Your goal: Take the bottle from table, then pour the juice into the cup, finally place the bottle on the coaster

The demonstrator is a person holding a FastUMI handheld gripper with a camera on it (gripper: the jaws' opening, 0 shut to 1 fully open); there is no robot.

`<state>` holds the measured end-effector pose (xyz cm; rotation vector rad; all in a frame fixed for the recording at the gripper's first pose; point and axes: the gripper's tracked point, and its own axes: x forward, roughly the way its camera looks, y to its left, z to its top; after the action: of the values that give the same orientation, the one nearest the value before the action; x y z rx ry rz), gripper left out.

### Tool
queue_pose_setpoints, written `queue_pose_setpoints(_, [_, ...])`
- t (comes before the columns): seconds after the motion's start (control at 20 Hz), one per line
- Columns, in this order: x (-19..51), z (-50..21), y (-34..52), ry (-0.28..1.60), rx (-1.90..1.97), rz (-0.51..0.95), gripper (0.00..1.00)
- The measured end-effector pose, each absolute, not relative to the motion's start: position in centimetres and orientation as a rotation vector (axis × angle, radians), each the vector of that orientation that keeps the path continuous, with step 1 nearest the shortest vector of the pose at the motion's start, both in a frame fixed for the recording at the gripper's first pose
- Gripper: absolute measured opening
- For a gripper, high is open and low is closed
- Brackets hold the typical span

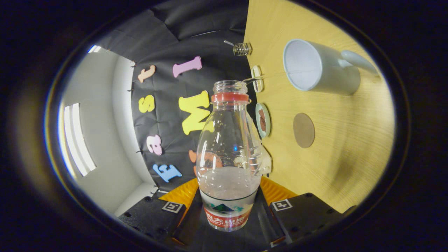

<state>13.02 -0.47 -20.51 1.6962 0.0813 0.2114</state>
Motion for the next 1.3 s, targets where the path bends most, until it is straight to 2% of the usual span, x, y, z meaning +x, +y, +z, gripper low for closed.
queue_pose_setpoints(1.3, [12.9,-21.5,-1.1,0.178,1.783,0.217,0.77])
